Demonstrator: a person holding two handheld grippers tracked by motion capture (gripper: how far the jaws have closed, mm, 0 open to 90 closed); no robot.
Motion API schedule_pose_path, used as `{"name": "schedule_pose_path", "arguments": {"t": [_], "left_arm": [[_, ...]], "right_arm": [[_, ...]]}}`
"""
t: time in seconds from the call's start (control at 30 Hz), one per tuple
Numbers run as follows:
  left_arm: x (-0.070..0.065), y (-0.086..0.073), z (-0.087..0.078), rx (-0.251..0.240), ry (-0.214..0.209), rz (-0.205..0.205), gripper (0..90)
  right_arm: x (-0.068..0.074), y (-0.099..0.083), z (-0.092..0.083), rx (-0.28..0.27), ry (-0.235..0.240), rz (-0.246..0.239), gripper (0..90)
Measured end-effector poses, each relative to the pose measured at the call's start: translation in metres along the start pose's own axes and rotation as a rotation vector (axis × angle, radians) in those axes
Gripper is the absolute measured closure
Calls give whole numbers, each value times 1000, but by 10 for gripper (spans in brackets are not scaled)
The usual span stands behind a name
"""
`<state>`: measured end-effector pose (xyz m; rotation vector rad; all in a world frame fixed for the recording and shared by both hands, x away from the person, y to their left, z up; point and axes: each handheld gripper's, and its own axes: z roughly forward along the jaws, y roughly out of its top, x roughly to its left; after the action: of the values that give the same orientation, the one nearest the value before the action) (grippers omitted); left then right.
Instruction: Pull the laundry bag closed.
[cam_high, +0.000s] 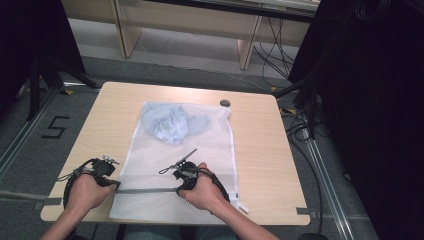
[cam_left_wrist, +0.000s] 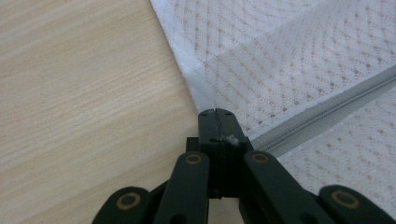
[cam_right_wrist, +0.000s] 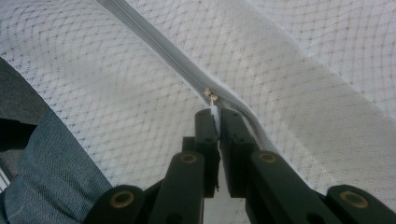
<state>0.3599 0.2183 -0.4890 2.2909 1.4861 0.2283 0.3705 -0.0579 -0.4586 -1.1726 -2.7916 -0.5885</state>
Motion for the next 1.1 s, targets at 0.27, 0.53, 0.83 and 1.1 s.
{"name": "schedule_pose_path", "arguments": {"t": [0.27, 0.53, 0.83, 1.1], "left_arm": [[0, 1, -1, 13, 9, 26, 900], [1, 1, -1, 20, 11, 31, 900], [0, 1, -1, 12, 15, 34, 900], [1, 1, 0, 13, 1, 46, 900]], "right_arm": [[-1, 0, -1, 1, -8, -21, 869], [-2, -2, 0, 2, -16, -4, 869], [-1, -2, -3, 6, -25, -5, 869], [-4, -3, -5, 11, -33, -3, 869]]}}
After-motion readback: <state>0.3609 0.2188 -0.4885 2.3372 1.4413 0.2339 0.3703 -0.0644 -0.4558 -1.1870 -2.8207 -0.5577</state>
